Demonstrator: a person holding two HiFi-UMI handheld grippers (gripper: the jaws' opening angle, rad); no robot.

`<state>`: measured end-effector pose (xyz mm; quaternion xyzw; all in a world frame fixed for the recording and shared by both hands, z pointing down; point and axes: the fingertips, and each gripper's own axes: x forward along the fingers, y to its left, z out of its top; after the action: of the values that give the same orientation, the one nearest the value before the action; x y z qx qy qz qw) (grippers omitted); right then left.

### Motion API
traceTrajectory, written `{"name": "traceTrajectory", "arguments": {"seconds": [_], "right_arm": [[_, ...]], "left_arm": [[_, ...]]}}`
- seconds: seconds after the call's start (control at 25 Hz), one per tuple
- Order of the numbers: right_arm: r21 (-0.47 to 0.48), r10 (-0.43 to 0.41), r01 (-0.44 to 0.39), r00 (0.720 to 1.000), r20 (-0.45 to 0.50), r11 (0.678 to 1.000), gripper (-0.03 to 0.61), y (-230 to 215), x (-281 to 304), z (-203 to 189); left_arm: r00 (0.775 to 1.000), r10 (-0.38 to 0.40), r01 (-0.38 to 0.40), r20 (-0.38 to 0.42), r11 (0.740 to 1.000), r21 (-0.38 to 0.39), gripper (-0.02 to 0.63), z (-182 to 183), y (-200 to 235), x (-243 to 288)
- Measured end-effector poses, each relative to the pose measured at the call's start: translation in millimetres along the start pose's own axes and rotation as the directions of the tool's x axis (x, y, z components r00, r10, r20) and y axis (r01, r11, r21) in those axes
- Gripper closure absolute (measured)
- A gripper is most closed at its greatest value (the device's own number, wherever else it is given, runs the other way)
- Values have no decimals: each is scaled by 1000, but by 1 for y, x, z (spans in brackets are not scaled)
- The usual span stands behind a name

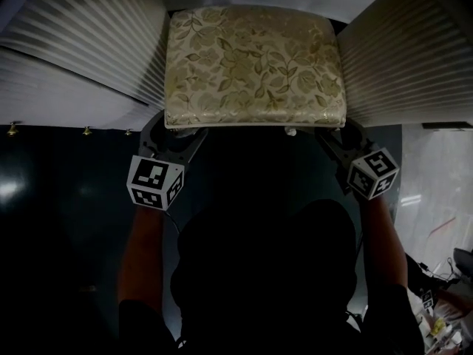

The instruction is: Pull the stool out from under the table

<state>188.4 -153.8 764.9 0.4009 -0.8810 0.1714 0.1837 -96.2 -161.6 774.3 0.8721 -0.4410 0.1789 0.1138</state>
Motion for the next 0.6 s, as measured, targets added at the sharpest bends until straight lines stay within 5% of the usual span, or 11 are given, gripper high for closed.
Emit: {"name": "traceTrajectory", "arguments": {"seconds": [0.16, 0.32, 0.6], "right_arm": [[15, 13, -12, 997, -70, 1000, 359, -2, 1, 0], [33, -18, 24, 988, -153, 999, 359, -3, 0, 1], [81, 32, -12, 967, -254, 997, 359, -3, 5, 2]], "left_arm": [[992, 1, -5, -127, 1000, -27, 256, -1, 0, 1], [950, -11, 12, -313, 1000, 2, 256, -4, 0, 1], [909, -3, -12, -417, 999, -34, 256, 1, 3, 1]]}}
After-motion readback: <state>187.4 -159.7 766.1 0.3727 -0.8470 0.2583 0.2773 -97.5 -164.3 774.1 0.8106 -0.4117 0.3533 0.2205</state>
